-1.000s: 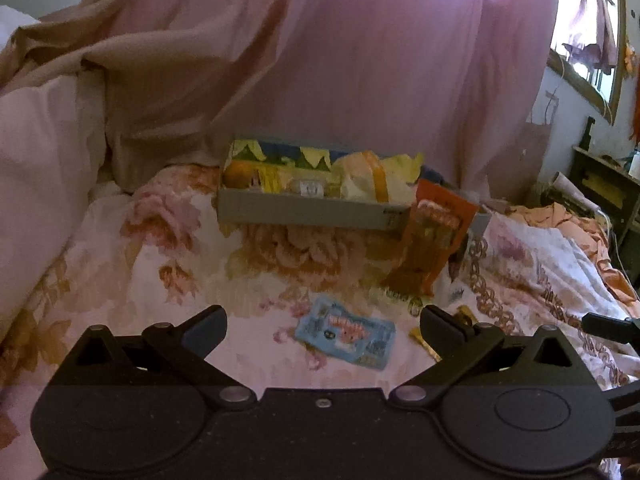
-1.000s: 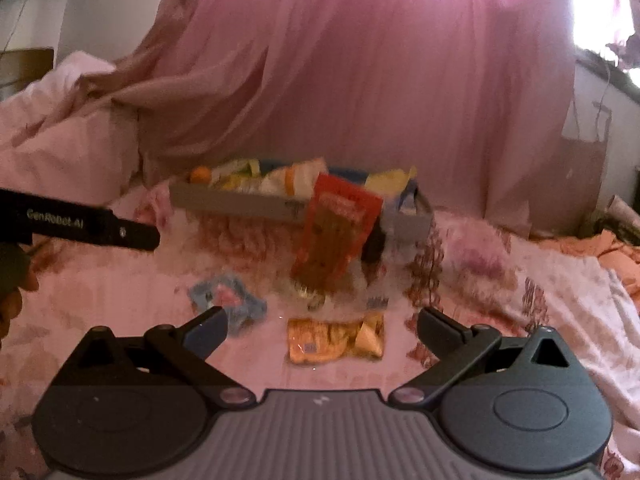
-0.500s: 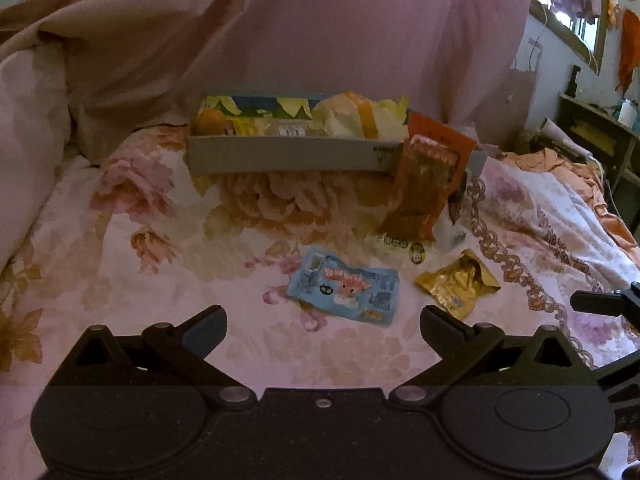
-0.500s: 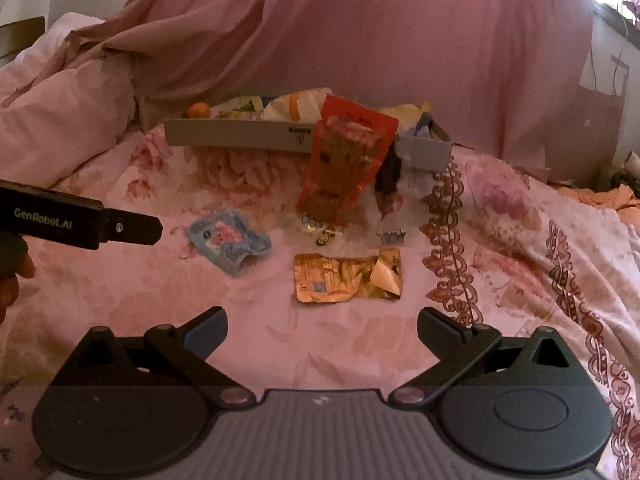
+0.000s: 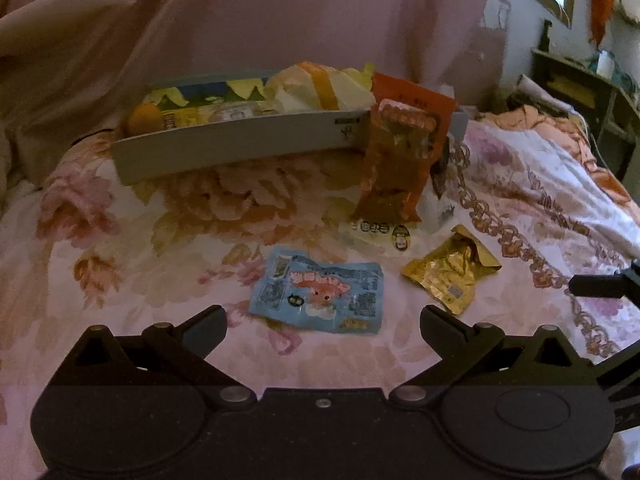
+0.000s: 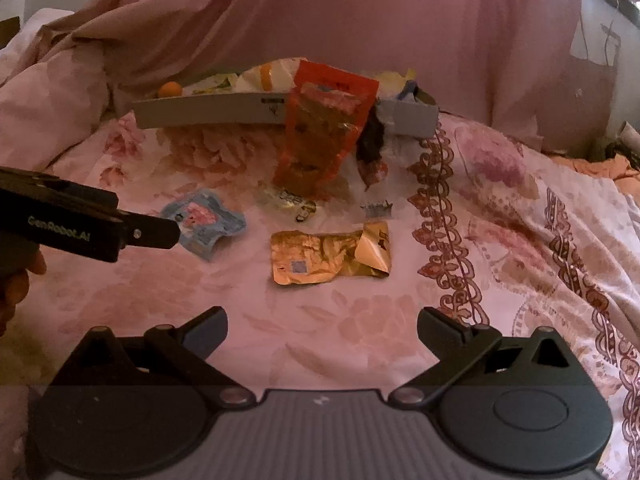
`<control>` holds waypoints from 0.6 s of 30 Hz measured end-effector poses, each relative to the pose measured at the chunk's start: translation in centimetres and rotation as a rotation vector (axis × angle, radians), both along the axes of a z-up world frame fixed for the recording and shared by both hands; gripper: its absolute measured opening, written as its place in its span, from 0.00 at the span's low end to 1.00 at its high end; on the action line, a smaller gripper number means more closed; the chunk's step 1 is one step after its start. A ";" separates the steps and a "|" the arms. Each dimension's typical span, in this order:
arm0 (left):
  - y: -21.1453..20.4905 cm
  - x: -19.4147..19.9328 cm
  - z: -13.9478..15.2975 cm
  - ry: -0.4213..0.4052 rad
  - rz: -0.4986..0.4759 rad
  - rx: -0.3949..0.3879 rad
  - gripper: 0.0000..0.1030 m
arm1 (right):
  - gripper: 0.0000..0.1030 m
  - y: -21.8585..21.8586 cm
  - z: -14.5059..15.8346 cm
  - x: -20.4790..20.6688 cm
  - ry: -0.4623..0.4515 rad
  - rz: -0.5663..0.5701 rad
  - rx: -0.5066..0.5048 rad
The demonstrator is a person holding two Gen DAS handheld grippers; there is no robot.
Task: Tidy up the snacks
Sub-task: 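Move left tool toward the blue packet while right tool approaches the gold packet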
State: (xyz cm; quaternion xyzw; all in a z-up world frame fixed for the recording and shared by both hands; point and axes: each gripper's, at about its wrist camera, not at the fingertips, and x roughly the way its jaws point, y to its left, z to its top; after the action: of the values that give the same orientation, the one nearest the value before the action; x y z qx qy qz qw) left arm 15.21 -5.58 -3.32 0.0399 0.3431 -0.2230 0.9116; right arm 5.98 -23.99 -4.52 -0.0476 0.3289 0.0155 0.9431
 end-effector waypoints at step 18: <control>-3.3 4.8 -2.5 0.039 -0.143 0.141 0.99 | 1.00 -4.4 -1.2 6.8 -0.020 -0.014 0.176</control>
State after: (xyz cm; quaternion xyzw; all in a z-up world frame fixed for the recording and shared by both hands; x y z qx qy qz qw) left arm 19.97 -8.86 -5.85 0.1239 0.3720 -0.2635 0.8814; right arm 12.83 -28.39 -5.69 0.0376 0.3173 0.0374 0.9468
